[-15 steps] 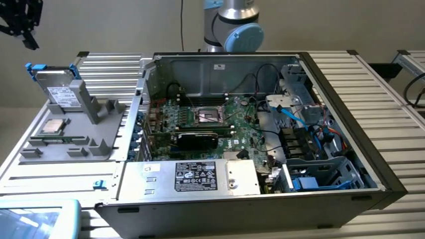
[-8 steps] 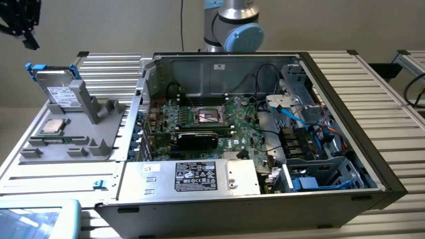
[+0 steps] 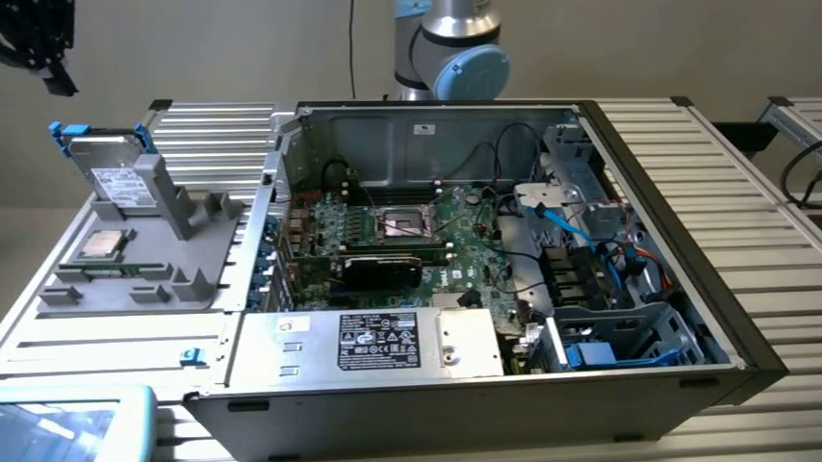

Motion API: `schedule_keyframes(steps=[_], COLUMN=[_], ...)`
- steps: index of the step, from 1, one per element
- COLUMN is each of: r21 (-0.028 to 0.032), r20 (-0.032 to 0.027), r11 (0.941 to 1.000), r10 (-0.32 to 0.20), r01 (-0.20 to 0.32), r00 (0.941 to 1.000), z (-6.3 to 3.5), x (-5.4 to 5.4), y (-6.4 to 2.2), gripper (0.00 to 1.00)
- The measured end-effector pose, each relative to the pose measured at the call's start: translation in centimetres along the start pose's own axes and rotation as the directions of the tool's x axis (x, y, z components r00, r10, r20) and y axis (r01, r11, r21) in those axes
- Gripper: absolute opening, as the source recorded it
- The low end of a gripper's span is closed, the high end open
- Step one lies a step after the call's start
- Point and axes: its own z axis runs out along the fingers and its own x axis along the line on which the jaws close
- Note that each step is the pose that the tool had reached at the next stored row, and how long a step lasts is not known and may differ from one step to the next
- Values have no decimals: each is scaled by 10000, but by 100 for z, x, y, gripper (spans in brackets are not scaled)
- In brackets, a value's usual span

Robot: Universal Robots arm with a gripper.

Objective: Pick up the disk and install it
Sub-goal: 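Pick up the disk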

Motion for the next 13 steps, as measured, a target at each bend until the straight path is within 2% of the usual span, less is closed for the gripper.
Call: schedule_keyframes(steps=[3,6,13], r21=[55,86,108], r20=[0,-7,-32], r11=[9988,9950,9783], r10=[-486,-994,-2067], r01=[486,994,2067], r00=[9988,9950,9784], z=[1,1,1], x=[0,0,-4], y=[-1,0,3], gripper=[11,11,11])
